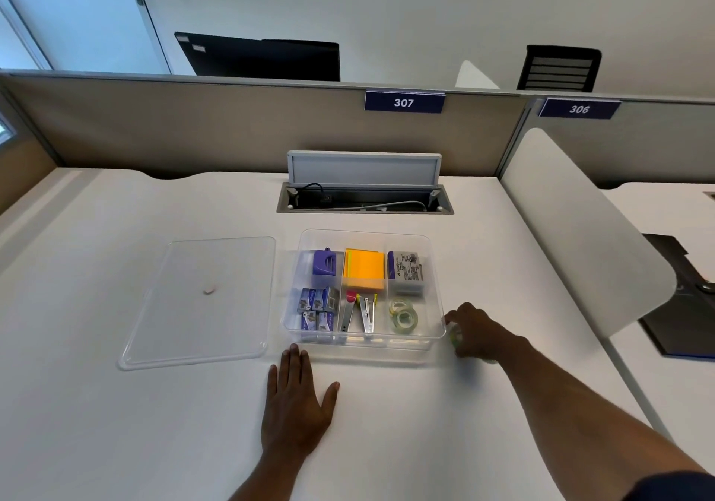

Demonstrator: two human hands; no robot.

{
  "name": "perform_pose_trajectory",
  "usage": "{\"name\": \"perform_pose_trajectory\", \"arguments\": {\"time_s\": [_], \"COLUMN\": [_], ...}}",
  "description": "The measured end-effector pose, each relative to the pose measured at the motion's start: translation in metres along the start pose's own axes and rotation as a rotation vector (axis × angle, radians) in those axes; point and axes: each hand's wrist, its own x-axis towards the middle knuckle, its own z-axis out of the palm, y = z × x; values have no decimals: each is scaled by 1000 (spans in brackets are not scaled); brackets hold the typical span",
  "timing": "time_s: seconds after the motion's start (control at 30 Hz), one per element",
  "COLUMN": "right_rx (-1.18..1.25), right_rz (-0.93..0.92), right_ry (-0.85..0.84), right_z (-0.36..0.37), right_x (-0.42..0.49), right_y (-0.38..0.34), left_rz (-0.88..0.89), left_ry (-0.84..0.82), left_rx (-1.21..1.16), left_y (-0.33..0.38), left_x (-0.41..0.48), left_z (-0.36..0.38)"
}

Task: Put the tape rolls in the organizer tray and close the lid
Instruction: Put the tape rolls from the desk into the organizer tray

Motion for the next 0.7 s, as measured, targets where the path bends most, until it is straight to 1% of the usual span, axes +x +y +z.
{"name": "perform_pose_trajectory", "arguments": {"time_s": [0.07,0.17,0.2,0.27,0.37,0.53,0.63,0.7], "right_rx": [-29,116,154,225,276,218,101,23], "right_rz": [42,75,79,76,-18,-224,-254,-247], "right_ry": [163,411,475,538,523,406,312,280], "right_z": [3,-4,-9,-22,-35,-33,-27,-23], "right_x": [1,5,6,9,17,25,30,33], "right_y": [-1,-8,-12,-23,-38,-61,-67,-69], "left_rz": [-2,-1,0,2,3,0,-1,1], "left_ry": [1,6,5,7,10,9,6,8], "left_rx": [-9,-16,-16,-13,-6,-15,-21,-26], "left_y": [0,1,1,1,0,0,0,1], "left_x": [0,0,0,0,0,0,0,0], "left_z": [0,-1,-1,-1,0,0,0,-1]}}
